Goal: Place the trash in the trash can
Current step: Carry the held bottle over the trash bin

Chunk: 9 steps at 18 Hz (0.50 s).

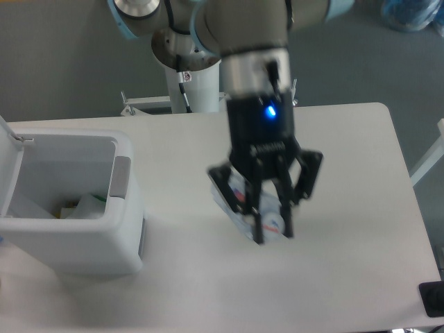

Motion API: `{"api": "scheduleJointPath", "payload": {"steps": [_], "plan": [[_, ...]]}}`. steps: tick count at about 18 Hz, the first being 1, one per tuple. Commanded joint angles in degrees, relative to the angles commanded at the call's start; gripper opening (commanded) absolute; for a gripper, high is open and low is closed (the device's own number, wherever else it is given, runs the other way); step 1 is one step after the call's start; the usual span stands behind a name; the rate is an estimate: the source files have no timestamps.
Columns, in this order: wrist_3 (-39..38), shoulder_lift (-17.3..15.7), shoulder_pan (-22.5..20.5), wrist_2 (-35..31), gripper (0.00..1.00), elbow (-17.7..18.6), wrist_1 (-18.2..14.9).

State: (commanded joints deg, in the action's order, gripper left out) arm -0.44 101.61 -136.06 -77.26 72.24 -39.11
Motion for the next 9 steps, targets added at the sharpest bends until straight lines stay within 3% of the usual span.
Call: {"api": "scheduleJointPath", "payload": {"steps": [4,9], "plan": [[-0.87,-1.85,4.22,0.0,0.25,0.18,0.0],[-3.78,-1.68,9.93,0.0,0.25,0.53,0.0]]}}
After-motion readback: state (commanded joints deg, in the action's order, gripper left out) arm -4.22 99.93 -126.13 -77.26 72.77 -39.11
